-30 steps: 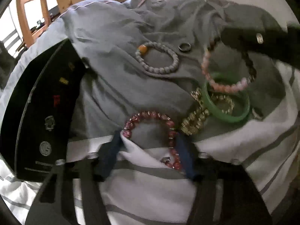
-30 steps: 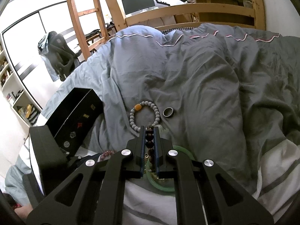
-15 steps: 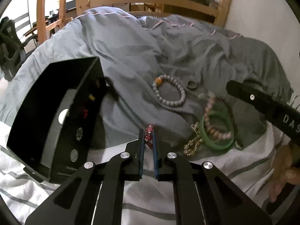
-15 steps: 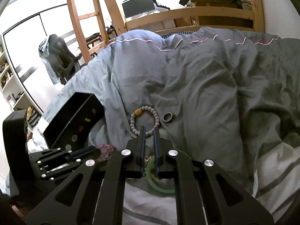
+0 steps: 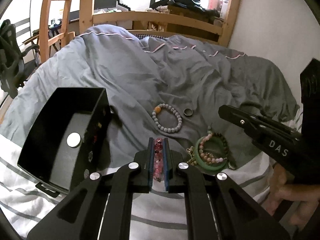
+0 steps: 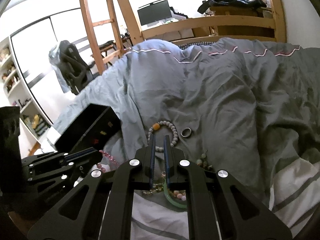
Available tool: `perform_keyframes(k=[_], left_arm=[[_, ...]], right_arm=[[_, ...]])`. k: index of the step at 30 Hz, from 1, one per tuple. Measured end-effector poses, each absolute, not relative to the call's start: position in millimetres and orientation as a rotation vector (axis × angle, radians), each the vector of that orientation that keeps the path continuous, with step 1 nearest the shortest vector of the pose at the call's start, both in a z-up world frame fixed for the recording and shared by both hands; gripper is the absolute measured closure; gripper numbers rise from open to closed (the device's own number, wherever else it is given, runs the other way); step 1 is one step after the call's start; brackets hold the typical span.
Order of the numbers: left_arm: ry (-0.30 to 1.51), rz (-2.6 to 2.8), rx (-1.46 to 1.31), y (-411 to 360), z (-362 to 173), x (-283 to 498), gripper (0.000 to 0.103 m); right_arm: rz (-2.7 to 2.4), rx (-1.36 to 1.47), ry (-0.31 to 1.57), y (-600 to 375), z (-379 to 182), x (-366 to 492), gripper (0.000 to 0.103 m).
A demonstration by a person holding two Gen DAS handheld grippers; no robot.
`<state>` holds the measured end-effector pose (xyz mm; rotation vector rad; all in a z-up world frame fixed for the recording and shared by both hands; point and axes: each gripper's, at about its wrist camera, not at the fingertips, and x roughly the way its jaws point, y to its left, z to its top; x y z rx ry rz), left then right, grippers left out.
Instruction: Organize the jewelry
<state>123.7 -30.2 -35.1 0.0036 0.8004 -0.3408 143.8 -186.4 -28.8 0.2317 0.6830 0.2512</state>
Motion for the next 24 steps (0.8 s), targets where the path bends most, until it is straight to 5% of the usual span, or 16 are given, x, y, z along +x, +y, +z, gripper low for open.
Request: perform_keyframes(k=[9, 15, 17, 19, 24], left_arm=[[0.744, -0.367, -0.048, -19, -16, 117, 0.095], [0.719, -0.386, -0.057, -17, -8, 113, 0.095], [0.719, -0.377, -0.055, -16, -8, 113, 0.095], [0.721, -0.370, -0.057, -14, -8, 115, 0.095], [0.705, -0.367, -0.071, -7, -1, 115, 0.095]], right_arm=[[0.438, 0.484, 0.534, -213, -5, 132, 0.094], [0.299, 0.359, 0.623, -205, -12, 138, 0.092], [0.240, 0.267, 0.719, -198, -21, 147, 0.076], [0.265, 0.258, 0.815, -194, -37, 154, 0.033], [0.303, 0.115, 0.924, -166, -62, 156, 0.036]])
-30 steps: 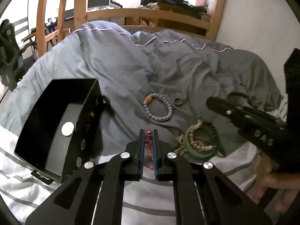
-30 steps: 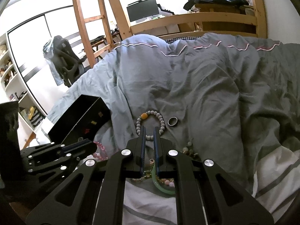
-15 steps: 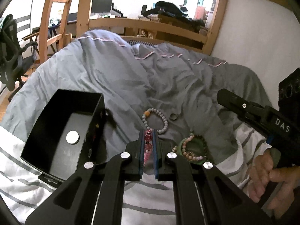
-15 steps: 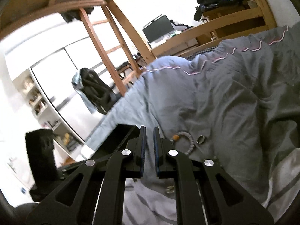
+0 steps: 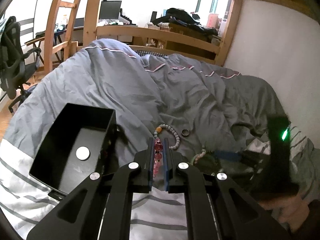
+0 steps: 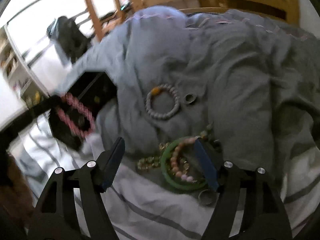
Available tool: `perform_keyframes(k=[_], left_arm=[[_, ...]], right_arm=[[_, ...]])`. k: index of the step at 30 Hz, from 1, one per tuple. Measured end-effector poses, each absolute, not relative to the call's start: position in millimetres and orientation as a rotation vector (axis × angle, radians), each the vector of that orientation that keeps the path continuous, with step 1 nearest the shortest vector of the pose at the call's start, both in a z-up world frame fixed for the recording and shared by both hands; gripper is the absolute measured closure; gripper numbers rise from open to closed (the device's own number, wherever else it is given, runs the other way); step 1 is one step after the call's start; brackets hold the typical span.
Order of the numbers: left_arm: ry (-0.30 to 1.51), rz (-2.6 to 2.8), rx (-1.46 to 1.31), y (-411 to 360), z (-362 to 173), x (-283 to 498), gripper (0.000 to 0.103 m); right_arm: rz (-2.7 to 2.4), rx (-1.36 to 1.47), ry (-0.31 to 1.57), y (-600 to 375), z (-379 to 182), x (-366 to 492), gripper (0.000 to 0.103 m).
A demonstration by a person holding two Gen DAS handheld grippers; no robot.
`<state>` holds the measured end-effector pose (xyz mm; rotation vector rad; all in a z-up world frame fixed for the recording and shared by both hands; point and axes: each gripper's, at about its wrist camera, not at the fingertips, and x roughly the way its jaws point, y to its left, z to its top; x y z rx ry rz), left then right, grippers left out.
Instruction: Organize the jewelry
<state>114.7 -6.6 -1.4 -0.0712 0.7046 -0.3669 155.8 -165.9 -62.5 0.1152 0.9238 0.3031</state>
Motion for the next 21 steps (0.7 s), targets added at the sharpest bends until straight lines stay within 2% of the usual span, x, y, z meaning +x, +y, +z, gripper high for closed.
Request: perform_keyframes(k=[4, 8, 9, 12, 14, 21], left_arm=[[0.694, -0.363, -0.075, -1, 4, 115, 0.095], [0.700, -0.361, -0.086, 2, 4, 115, 0.095], [0.702, -0.361, -0.085, 1, 3, 116, 0.095], [0.703, -0.359, -0.078, 0, 3, 115, 0.095], [0.702, -0.358, -0.081, 0, 3, 116, 0.095], [0.705, -0.339, -0.090, 2, 2, 117, 0.095]], right_arm=[[0.233, -0.050, 1.013, -151, -89, 159, 0.061], [0.225, 0.068, 1.064, -172, -106, 167, 0.068], [0.245, 0.110, 1.066, -175, -105, 167, 0.076], [0.305, 0.258, 1.049, -186, -102, 166, 0.080], [0.337, 0.312, 1.015, -192, -95, 163, 0.093], [0.364, 0.442, 0.914, -207, -74, 158, 0.094]])
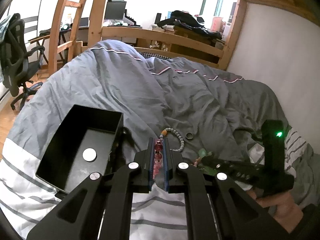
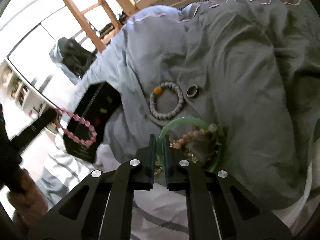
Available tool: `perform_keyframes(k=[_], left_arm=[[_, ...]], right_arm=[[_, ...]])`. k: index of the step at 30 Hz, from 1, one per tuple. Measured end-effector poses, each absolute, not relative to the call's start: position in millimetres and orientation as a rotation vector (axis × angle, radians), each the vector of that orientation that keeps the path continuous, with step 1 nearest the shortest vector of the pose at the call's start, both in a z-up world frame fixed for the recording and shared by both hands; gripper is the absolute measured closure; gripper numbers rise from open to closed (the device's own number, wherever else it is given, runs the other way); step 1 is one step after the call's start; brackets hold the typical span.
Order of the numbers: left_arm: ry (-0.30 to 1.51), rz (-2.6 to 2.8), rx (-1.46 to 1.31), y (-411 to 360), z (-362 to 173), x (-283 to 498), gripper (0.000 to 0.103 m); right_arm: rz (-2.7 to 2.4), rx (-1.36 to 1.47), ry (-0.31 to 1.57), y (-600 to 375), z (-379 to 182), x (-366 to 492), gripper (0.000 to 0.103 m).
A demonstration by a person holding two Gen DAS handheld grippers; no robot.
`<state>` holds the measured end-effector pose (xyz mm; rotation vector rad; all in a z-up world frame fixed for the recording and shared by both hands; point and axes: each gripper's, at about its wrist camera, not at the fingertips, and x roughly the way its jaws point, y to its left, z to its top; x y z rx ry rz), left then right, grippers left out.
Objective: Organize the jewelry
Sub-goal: 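Close the right tool on the rim of the green jade bangle, then carry the green bangle with the right tool while the left tool carries the pink bracelet into the box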
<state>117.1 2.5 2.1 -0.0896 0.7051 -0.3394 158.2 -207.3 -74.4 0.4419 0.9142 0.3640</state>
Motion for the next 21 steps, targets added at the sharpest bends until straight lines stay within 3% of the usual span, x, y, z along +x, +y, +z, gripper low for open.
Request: perform_keyframes(k=[13, 21], left_arm=[[0.707, -0.325, -0.097, 7, 5, 119, 0.095], [0.698, -0.317, -0.097, 16, 13, 116, 0.095]], right_arm=[[0.456, 0.635, 0.722, -223, -37, 154, 0.094], [0.512, 0.589, 0.688, -204, -18, 151, 0.094]])
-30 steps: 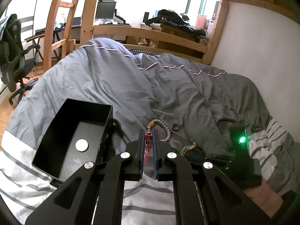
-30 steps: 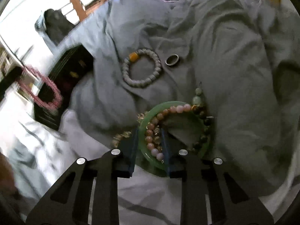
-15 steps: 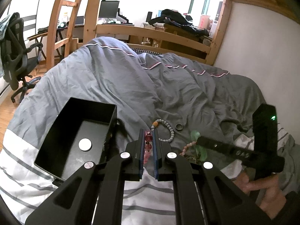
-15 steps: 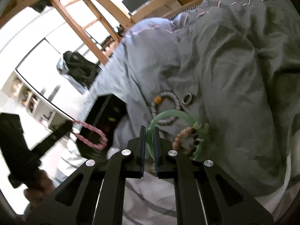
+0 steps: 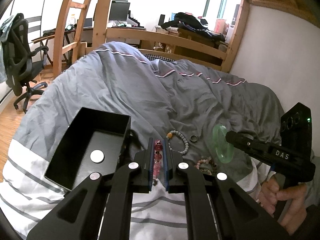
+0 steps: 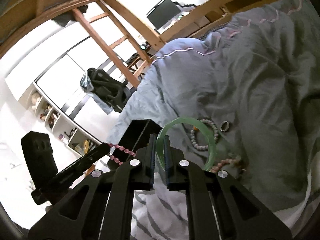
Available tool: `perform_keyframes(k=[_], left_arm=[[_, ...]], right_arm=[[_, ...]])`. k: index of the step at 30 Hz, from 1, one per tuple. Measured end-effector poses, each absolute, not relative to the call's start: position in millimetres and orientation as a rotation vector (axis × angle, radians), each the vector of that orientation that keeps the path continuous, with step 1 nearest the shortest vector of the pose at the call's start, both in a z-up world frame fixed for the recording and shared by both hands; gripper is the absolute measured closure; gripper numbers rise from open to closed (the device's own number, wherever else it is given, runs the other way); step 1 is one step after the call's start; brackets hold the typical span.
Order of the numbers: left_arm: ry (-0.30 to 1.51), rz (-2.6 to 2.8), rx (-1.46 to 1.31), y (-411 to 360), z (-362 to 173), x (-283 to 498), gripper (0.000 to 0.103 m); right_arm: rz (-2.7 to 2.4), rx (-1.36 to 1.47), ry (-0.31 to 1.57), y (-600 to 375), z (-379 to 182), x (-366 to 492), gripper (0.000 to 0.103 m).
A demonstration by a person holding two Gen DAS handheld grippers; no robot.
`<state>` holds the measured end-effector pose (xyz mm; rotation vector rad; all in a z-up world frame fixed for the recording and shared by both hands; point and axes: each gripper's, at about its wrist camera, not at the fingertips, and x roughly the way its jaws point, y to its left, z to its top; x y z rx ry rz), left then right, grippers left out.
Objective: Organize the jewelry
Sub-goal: 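Carry the green bangle with the right tool while the left tool carries the pink bracelet into the box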
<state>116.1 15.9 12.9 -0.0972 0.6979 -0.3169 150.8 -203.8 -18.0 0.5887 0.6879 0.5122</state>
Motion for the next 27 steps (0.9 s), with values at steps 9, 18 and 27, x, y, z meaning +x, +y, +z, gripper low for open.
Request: perform_keyframes(k=[9, 18, 27], left_arm=[[0.671, -0.290, -0.126, 41, 28, 113, 0.095], [0.645, -0.222, -0.125, 69, 41, 112, 0.095], [0.661, -0.145, -0.154, 106, 37, 127, 0.095]], right_arm=[[0.589, 0.523, 0.647, -176, 5, 150, 0.094], [0.707, 0.489, 0.632, -128, 18, 164, 0.094], [0.851, 0.498, 0.644, -67, 13, 184, 0.094]])
